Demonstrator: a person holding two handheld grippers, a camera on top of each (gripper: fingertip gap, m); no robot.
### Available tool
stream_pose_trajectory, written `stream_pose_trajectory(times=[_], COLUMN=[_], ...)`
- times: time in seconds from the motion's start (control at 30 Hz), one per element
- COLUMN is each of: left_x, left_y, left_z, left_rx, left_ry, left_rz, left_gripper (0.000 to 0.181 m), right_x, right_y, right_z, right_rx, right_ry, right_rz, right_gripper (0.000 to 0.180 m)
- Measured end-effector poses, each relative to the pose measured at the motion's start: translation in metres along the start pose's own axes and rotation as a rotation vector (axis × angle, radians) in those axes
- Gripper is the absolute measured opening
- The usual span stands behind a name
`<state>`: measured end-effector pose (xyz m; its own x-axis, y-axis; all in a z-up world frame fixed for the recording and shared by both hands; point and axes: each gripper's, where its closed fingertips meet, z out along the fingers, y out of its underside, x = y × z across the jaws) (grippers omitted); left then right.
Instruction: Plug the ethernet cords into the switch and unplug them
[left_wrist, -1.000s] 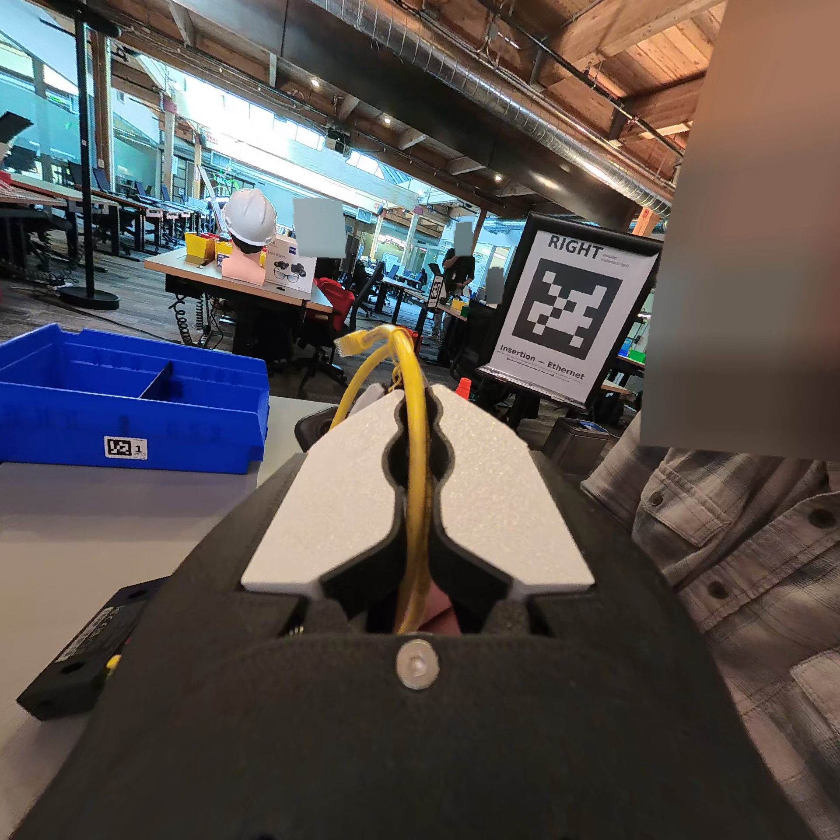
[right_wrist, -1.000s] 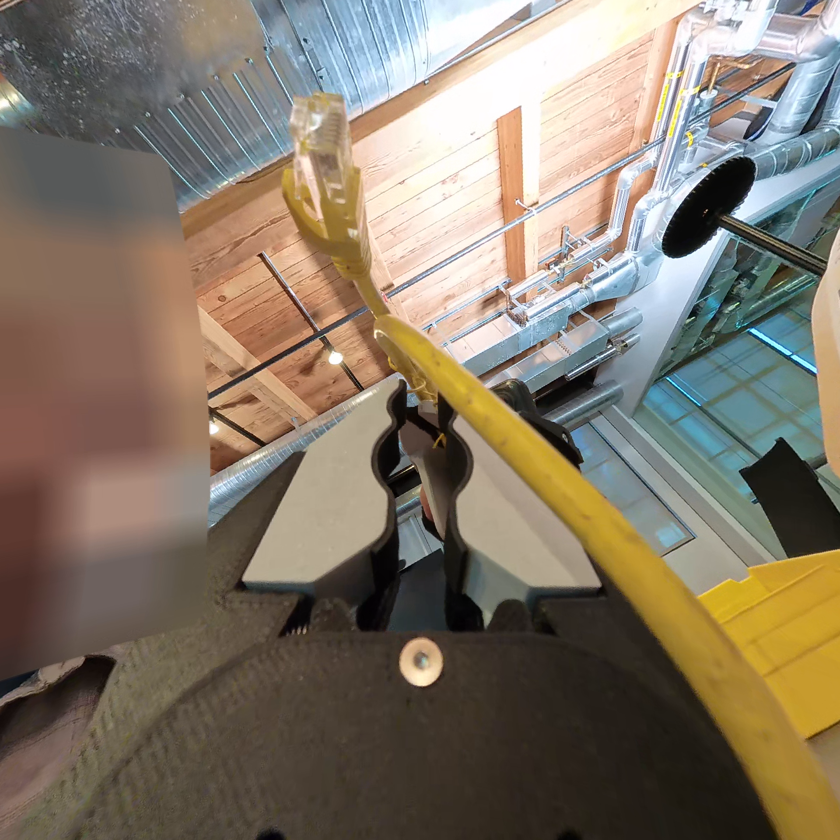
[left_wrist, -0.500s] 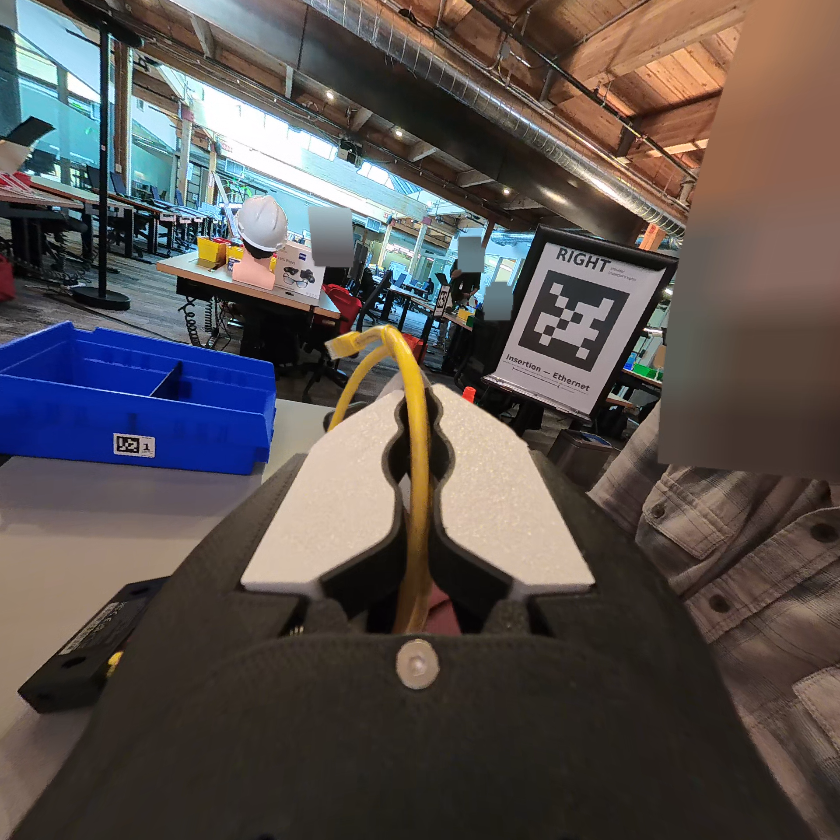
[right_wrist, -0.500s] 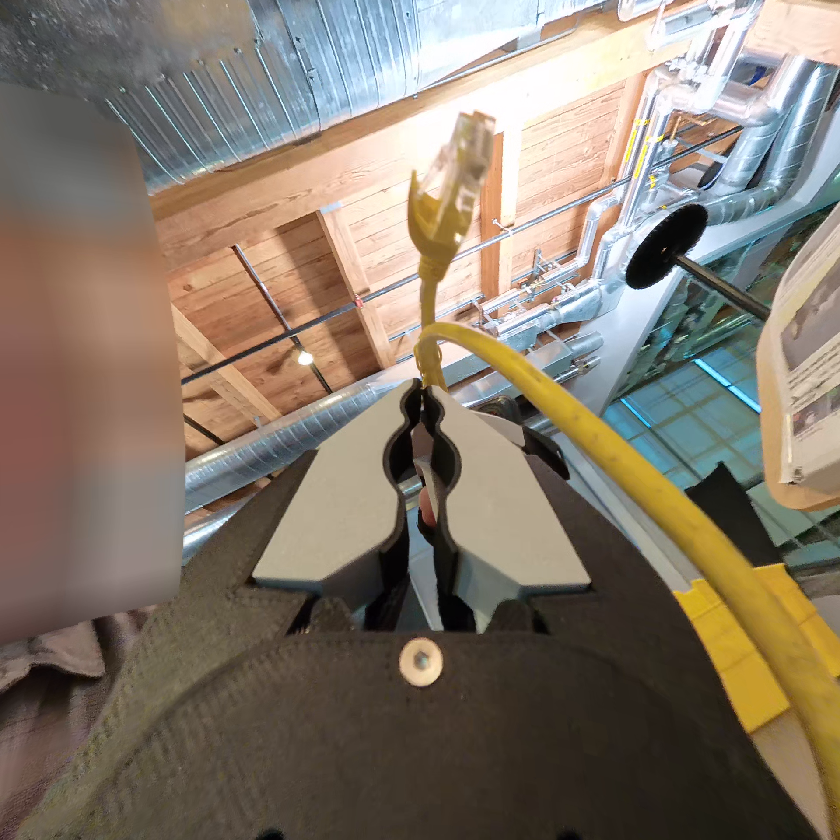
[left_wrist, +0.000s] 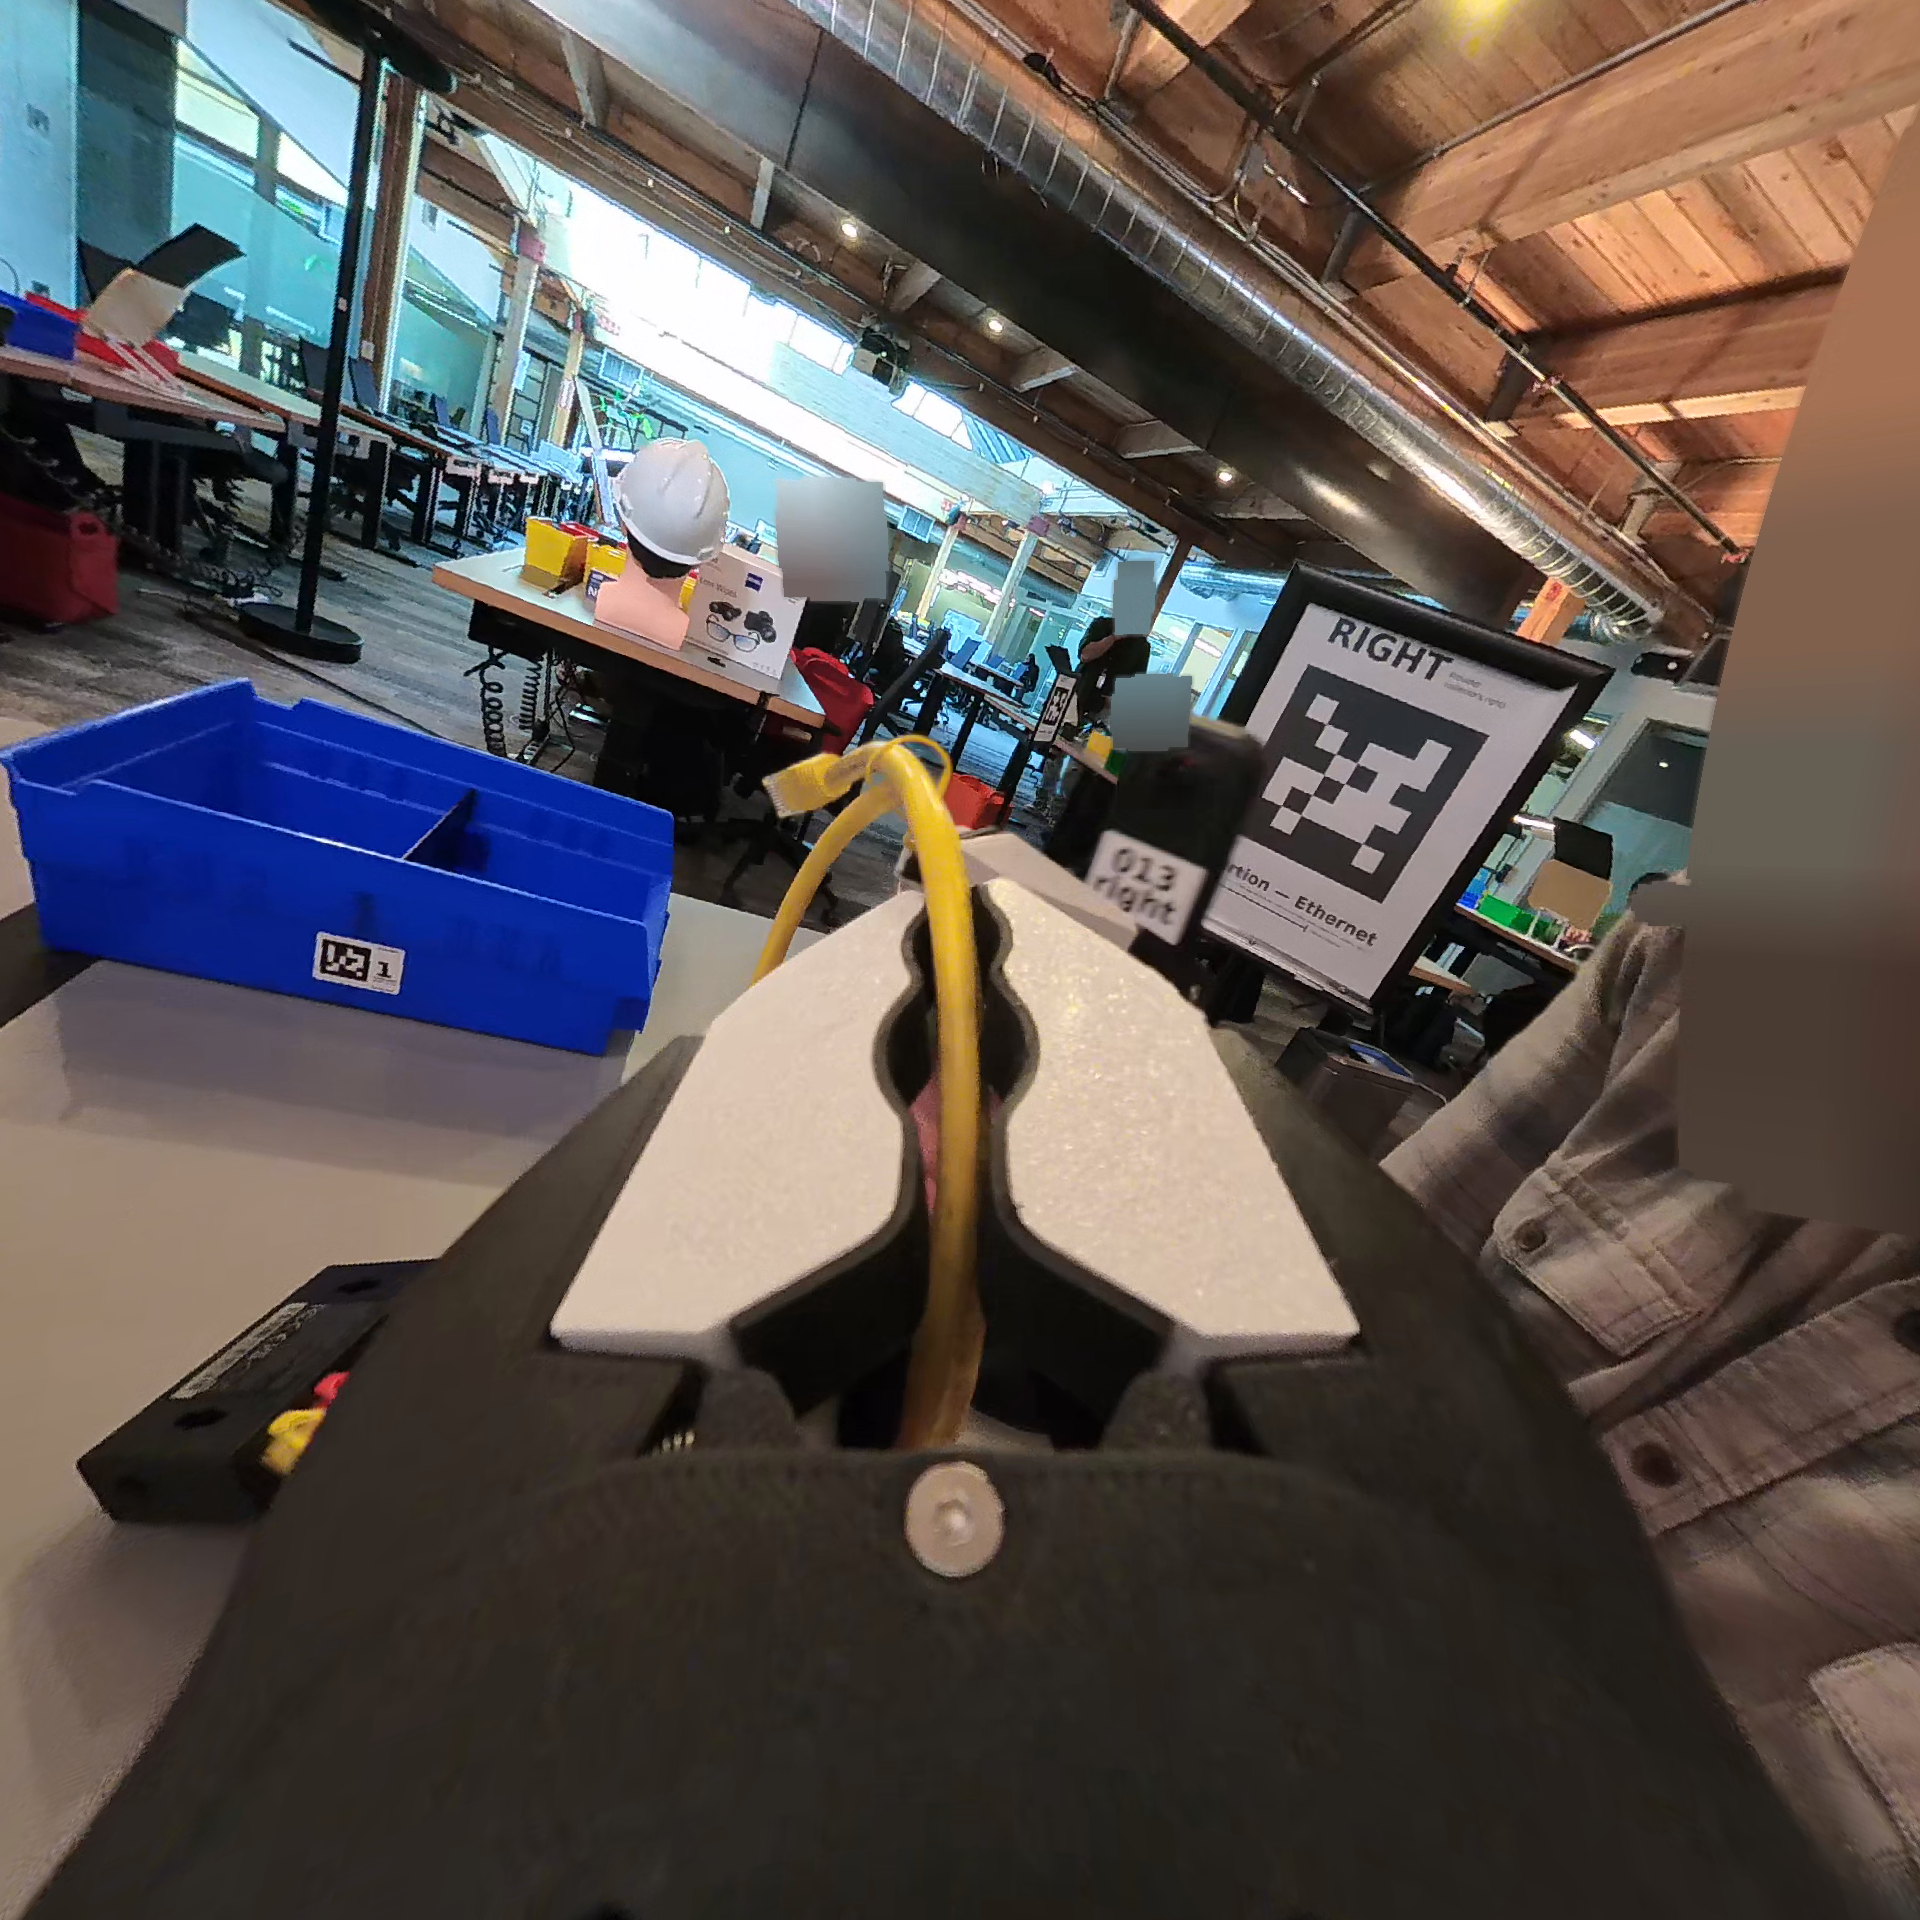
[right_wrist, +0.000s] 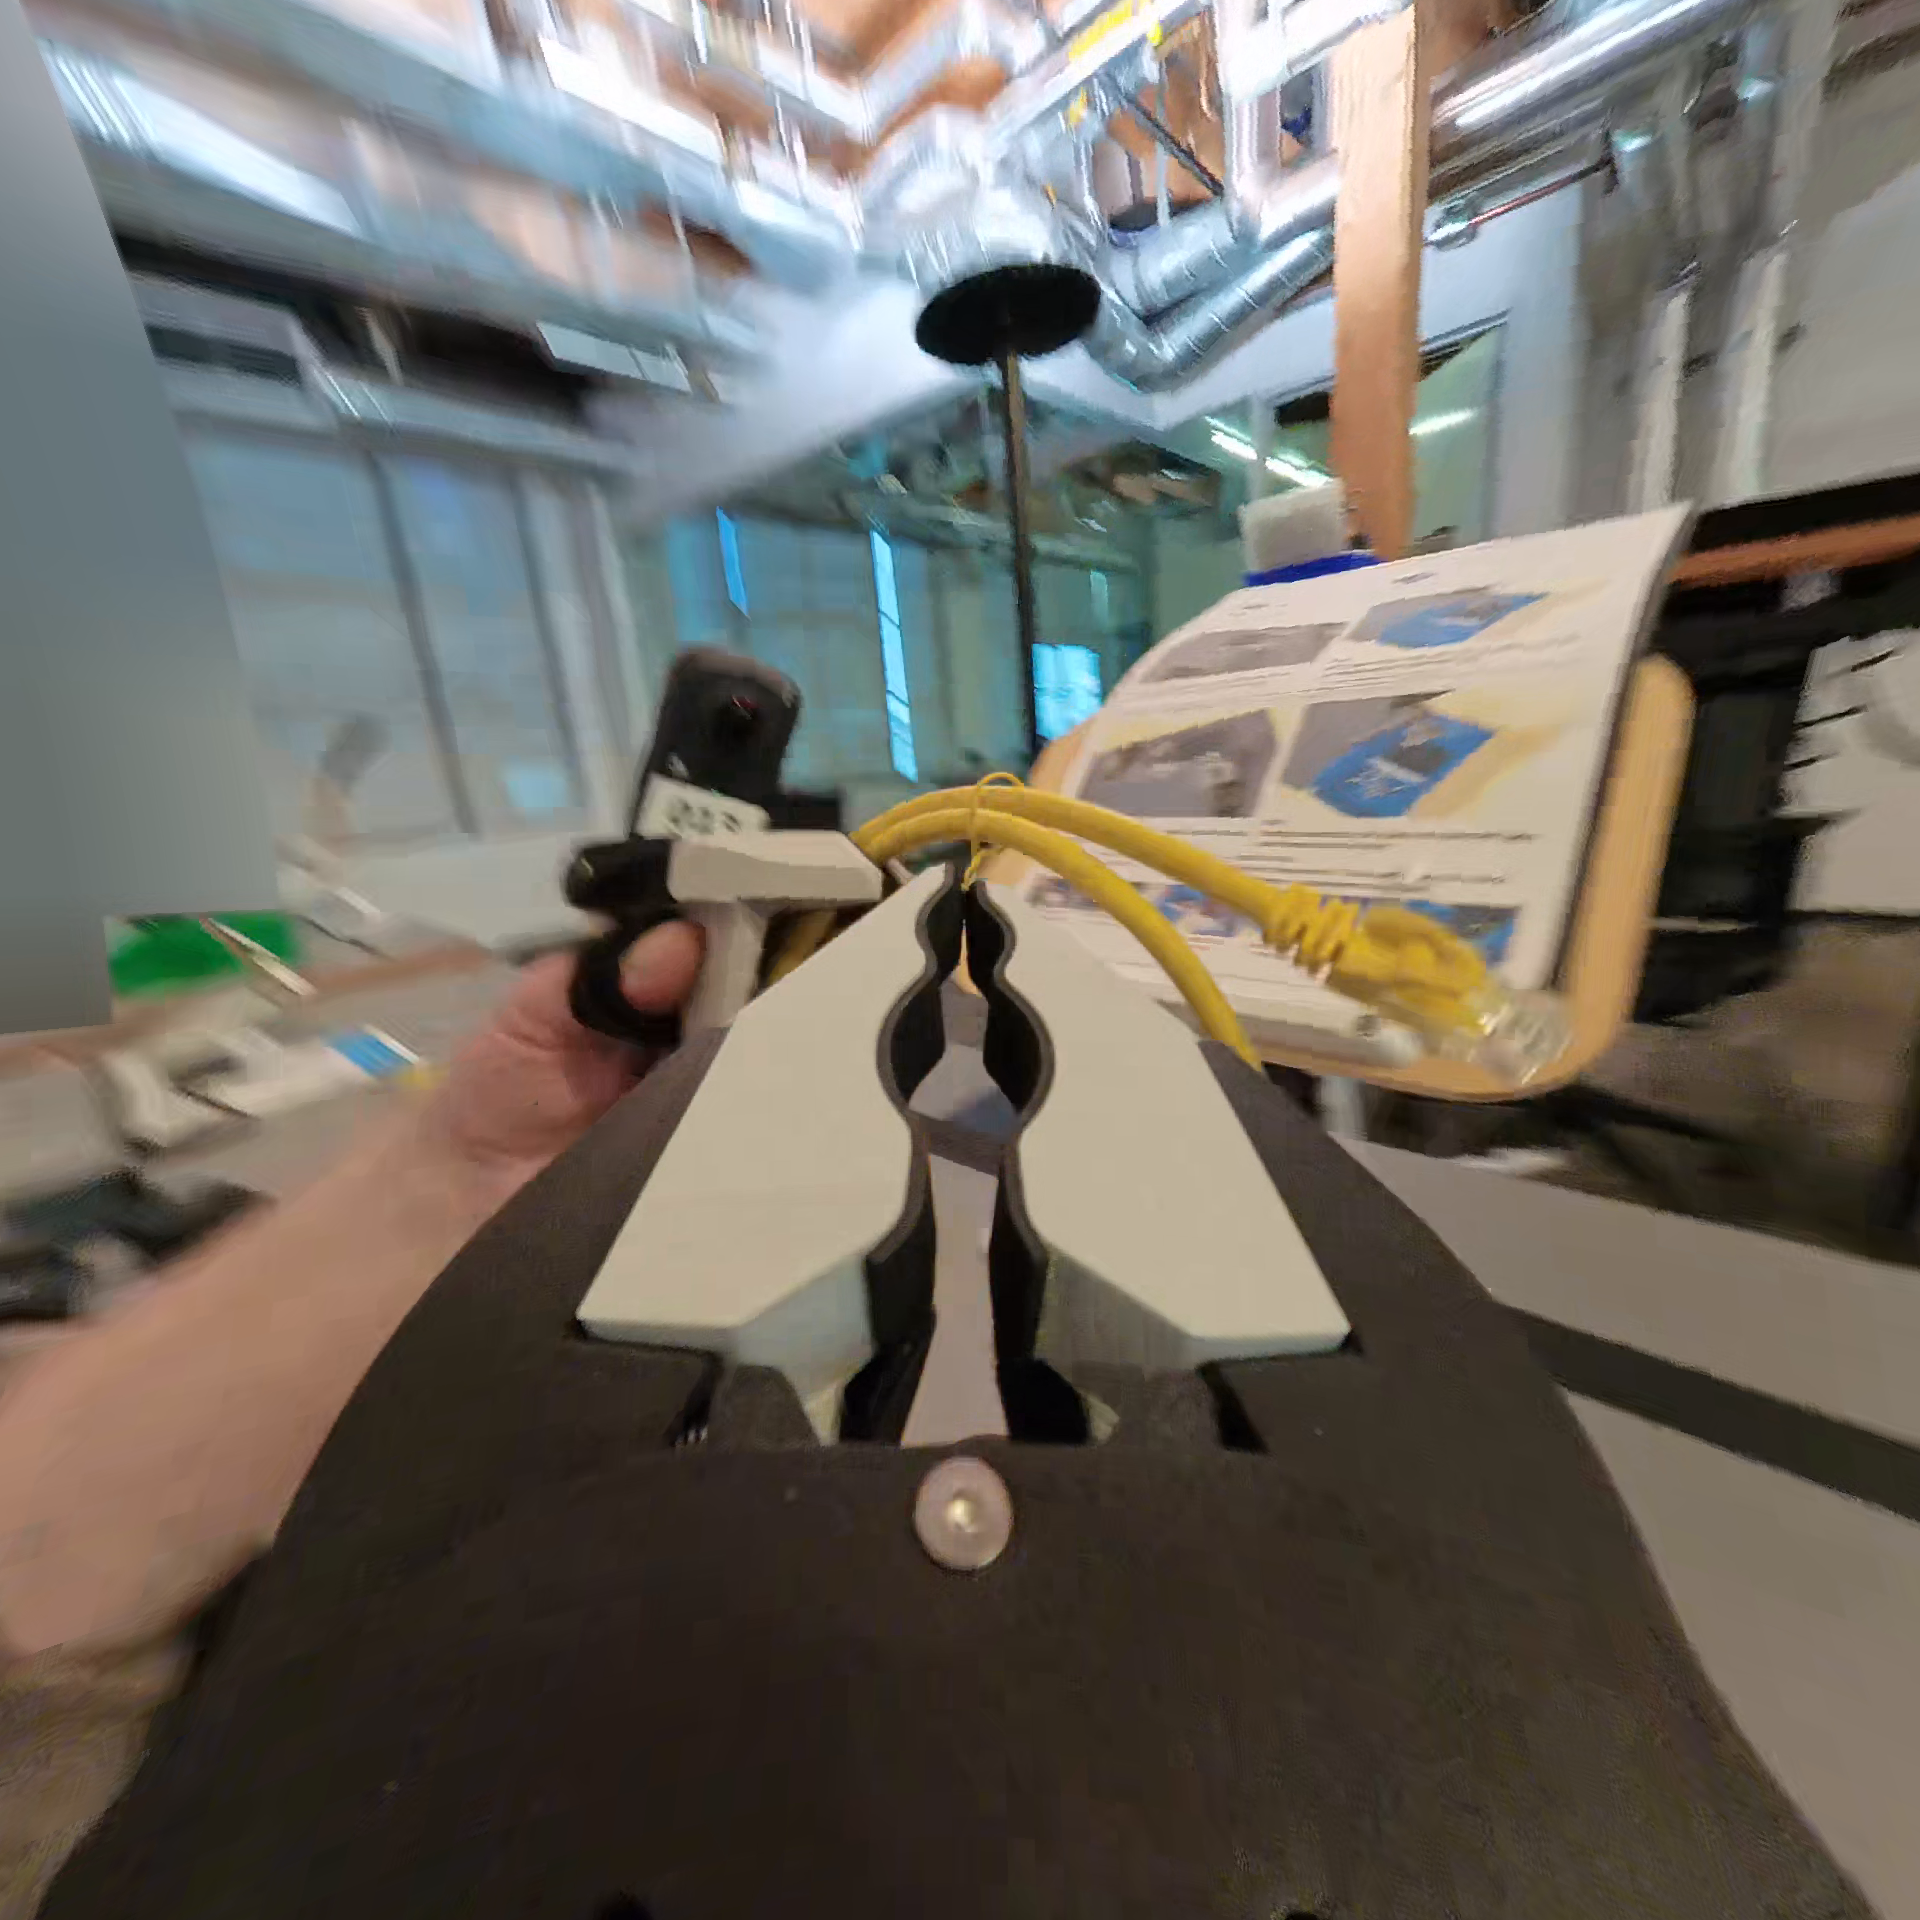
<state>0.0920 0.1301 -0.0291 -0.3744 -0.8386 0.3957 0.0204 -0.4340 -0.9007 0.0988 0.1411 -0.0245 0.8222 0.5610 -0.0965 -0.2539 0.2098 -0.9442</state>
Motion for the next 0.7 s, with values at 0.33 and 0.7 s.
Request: stream_pose_trajectory(times=[0.33, 0.7], left_x=[-0.006, -0.018], left_y=[-0.003, 0.001], left_z=[-0.003, -0.006], left_rx=[0.005, 0.028], left_ry=[-0.05, -0.037], left_rz=[-0.065, -0.196], left_gripper=[0.005, 0.005], right_x=[0.005, 0.017], right_y=[0.006, 0.019], right_z=[0.012, 0.014], right_rx=[-0.513, -0.764], right_ry=[0.211, -0.241], right_rz=[-1.366, -2.31], right_gripper=[0.0, 0.0])
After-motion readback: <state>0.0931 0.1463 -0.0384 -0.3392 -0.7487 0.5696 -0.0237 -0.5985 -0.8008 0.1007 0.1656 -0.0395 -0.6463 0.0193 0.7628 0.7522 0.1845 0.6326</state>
